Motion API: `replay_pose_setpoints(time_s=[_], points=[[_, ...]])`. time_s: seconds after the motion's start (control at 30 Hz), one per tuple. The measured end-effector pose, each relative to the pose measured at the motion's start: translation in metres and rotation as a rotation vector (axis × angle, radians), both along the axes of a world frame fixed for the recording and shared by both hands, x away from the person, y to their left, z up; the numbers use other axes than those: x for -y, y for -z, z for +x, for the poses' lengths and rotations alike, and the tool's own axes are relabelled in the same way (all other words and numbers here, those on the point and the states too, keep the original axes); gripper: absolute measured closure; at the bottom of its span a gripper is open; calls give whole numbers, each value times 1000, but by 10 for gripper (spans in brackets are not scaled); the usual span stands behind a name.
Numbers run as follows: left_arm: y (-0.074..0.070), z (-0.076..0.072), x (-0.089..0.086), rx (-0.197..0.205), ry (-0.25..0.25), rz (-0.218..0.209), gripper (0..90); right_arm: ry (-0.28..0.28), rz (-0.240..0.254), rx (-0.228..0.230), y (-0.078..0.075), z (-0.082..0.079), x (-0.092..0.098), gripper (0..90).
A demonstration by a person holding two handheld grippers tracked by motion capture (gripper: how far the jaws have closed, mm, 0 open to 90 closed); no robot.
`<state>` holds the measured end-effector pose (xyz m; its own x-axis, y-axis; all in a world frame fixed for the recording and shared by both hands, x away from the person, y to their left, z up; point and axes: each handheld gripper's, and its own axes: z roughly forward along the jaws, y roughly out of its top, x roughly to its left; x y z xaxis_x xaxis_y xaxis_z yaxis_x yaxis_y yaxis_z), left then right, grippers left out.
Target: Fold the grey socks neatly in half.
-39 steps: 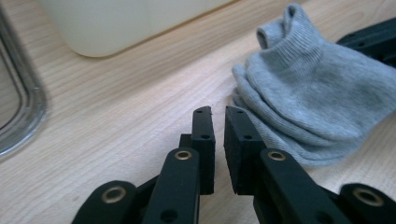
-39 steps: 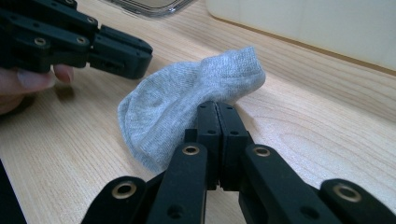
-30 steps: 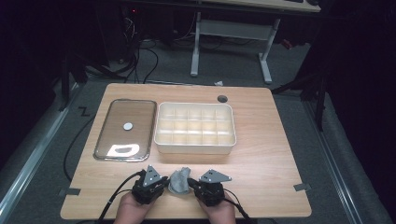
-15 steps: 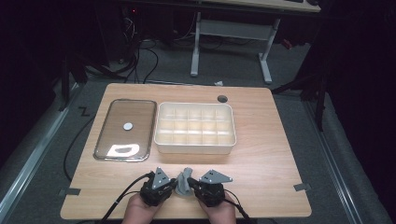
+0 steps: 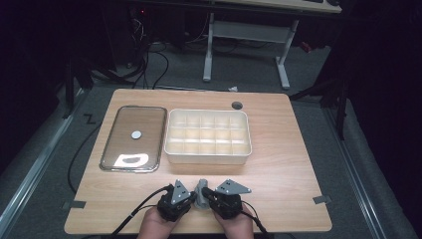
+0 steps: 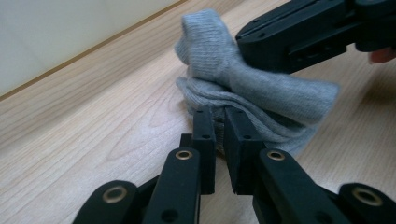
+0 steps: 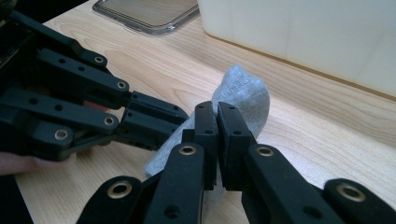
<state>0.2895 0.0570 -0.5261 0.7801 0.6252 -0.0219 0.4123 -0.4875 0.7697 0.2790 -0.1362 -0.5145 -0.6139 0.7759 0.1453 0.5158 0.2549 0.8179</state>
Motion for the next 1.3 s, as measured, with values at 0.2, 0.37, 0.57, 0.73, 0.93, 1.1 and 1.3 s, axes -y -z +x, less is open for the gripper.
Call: replay_pose_setpoints(time_s=[0.2,0.37,0.57,0.73,0.93,1.1,1.3], points=[[2,1,4,3,13,7,833,-1,-9,-4,0,3,1,882],[1,0,-1,-2,18,10,816,-9,-22,-21,6,4,0,900],[-5,2,-18,6,-14,-36,770,-22,-57,-4,12,1,-7,900],[-20,6,-23,39,-17,-99,815,-25,-47,-3,13,1,-6,900],[-32,15,-12,29,22,-139,888,-23,-40,-5,14,1,-6,900],[-39,20,5,26,61,-152,894,-21,-42,2,15,0,-6,900],[-38,29,21,3,86,-144,894,-24,-38,4,15,0,-5,900]])
